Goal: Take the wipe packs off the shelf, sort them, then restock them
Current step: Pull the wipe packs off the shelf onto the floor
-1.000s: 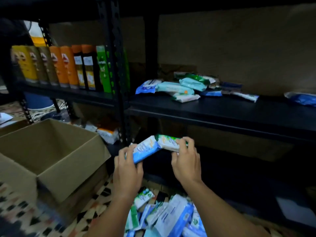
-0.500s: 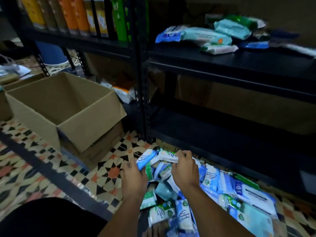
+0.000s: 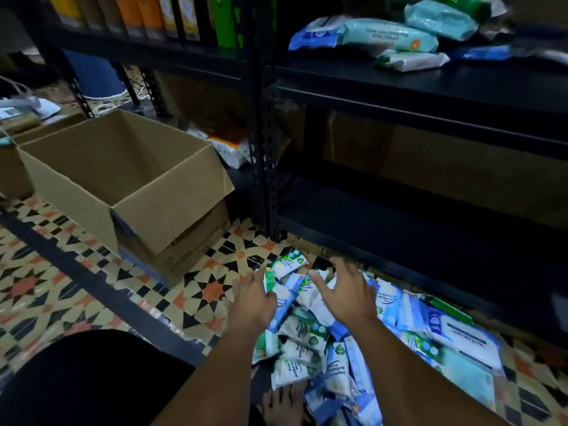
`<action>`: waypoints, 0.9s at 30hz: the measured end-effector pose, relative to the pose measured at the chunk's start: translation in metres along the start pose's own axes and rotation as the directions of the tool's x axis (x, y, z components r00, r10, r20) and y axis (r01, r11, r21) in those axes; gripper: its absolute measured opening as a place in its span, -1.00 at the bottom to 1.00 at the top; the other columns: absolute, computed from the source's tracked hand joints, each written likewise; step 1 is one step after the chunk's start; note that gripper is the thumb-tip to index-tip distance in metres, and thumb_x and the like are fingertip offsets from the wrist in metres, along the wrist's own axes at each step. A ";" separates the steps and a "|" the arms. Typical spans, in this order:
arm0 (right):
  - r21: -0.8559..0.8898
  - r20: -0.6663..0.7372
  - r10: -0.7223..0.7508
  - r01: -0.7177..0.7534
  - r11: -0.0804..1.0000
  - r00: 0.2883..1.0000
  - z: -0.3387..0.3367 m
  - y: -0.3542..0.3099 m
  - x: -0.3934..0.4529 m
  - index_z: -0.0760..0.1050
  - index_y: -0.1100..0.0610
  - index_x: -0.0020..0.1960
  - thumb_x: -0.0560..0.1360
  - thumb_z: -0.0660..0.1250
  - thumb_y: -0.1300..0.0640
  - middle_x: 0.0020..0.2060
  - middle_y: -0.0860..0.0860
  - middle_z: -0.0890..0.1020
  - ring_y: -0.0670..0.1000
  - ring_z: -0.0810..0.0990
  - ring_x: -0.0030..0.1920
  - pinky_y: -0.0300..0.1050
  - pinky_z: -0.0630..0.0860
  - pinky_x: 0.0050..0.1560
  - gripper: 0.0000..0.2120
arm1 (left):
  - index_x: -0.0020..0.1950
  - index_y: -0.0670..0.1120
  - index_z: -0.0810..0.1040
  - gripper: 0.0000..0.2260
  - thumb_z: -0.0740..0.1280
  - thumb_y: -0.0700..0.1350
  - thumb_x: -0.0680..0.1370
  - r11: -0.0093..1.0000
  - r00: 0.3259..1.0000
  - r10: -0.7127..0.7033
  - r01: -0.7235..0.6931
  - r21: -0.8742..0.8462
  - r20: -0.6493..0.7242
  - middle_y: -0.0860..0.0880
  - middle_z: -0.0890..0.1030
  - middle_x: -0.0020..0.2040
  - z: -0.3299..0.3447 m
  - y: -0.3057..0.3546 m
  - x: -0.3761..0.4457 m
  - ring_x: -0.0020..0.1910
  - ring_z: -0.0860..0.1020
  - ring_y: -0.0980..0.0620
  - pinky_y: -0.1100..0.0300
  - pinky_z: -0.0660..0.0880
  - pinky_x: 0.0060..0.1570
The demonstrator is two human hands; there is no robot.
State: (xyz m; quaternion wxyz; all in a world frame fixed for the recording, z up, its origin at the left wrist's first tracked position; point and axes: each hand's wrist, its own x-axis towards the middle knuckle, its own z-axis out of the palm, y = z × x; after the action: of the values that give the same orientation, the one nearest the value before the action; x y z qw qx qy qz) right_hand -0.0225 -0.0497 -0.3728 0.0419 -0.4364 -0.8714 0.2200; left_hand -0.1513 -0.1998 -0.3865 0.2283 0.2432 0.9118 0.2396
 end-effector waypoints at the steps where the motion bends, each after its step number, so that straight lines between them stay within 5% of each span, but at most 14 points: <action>1: -0.010 -0.037 -0.016 0.016 1.000 0.999 -0.006 0.003 0.004 0.30 -0.09 0.41 0.35 -0.24 -0.60 0.33 0.05 0.49 0.20 0.43 0.34 0.31 0.34 0.33 -0.11 | 0.64 0.07 0.09 -0.42 0.21 -0.08 0.65 0.999 1.000 0.028 -0.028 0.021 -0.002 0.00 0.13 0.63 -0.005 0.004 0.003 0.62 -0.05 -0.17 -0.33 0.03 0.48; 6: -0.116 -0.226 -0.122 0.098 0.988 0.966 -0.050 0.000 0.028 0.34 -0.05 0.43 0.54 0.05 -0.44 0.28 0.06 0.50 0.19 0.35 0.31 0.19 0.30 0.27 -0.36 | 0.57 0.04 0.26 -0.46 0.28 -0.15 0.59 0.976 0.973 0.219 -0.219 0.013 -0.073 -0.14 0.47 0.40 -0.030 0.041 0.028 0.32 0.46 -0.16 -0.12 0.49 0.23; 9: -0.272 -0.465 -0.289 0.176 0.946 0.837 -0.089 -0.011 0.046 0.50 0.02 0.29 0.55 0.15 -0.37 0.06 0.08 0.55 0.19 0.42 0.10 0.12 0.36 0.07 -0.45 | 0.43 0.04 0.43 -0.62 0.28 -0.12 0.60 0.922 0.897 0.386 -0.380 0.067 -0.218 -0.03 0.58 0.21 -0.058 0.085 0.038 0.22 0.51 -0.08 -0.05 0.52 0.15; 14: -0.437 -0.666 -0.502 0.257 0.862 0.552 -0.180 -0.042 0.079 0.53 0.10 0.14 0.58 0.24 -0.24 -0.05 0.11 0.52 0.19 0.45 -0.01 0.08 0.38 -0.04 -0.59 | 0.12 0.03 0.54 -0.88 0.28 -0.01 0.62 0.737 0.591 0.650 -0.643 0.208 -0.478 0.10 0.53 -0.15 -0.122 0.181 0.049 -0.05 0.52 0.00 -0.02 0.54 -0.11; 17: -0.470 -0.736 -0.534 0.253 0.846 0.417 -0.237 -0.065 0.104 0.52 0.12 0.10 0.58 0.24 -0.18 -0.04 0.13 0.52 0.20 0.45 -0.02 0.07 0.37 -0.05 -0.64 | 0.07 0.01 0.54 -0.91 0.30 -0.02 0.61 0.643 0.427 0.722 -0.706 0.298 -0.545 0.10 0.51 -0.17 -0.161 0.241 0.058 -0.07 0.49 0.00 0.02 0.51 -0.13; 19: -0.432 -0.785 -0.493 0.239 0.870 0.375 -0.271 -0.076 0.122 0.53 0.12 0.10 0.56 0.26 -0.14 -0.01 0.15 0.53 0.22 0.46 0.02 0.09 0.38 -0.03 -0.66 | 0.08 -0.01 0.55 -0.90 0.31 -0.05 0.60 0.618 0.377 0.735 -0.713 0.330 -0.563 0.06 0.55 -0.12 -0.185 0.276 0.069 -0.03 0.50 -0.03 0.04 0.48 -0.08; 22: -0.344 -0.832 -0.391 0.186 0.920 0.393 -0.314 -0.084 0.153 0.51 0.10 0.17 0.53 0.30 -0.12 0.07 0.15 0.51 0.24 0.43 0.10 0.14 0.38 0.06 -0.66 | 0.17 -0.04 0.55 -0.80 0.32 -0.08 0.55 0.648 0.392 0.714 -0.684 0.335 -0.580 -0.04 0.60 0.05 -0.215 0.318 0.098 0.11 0.51 -0.13 -0.04 0.48 0.04; 27: -0.195 -0.711 -0.182 0.058 0.979 0.680 -0.349 -0.076 0.206 0.29 -0.12 0.40 0.40 0.43 0.01 0.40 0.12 0.24 0.26 0.15 0.41 0.34 0.30 0.28 -0.39 | 0.48 0.10 0.30 -0.46 0.35 -0.08 0.52 0.764 0.649 0.642 -0.501 0.406 -0.408 -0.05 0.36 0.41 -0.234 0.359 0.149 0.39 0.27 -0.23 -0.26 0.39 0.19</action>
State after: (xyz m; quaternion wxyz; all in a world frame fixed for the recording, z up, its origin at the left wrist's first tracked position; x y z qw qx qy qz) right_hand -0.1130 0.1928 -0.0513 0.3626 -0.4313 -0.8251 -0.0424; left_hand -0.2720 0.0815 -0.0515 -0.1510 0.4727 0.8355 0.2361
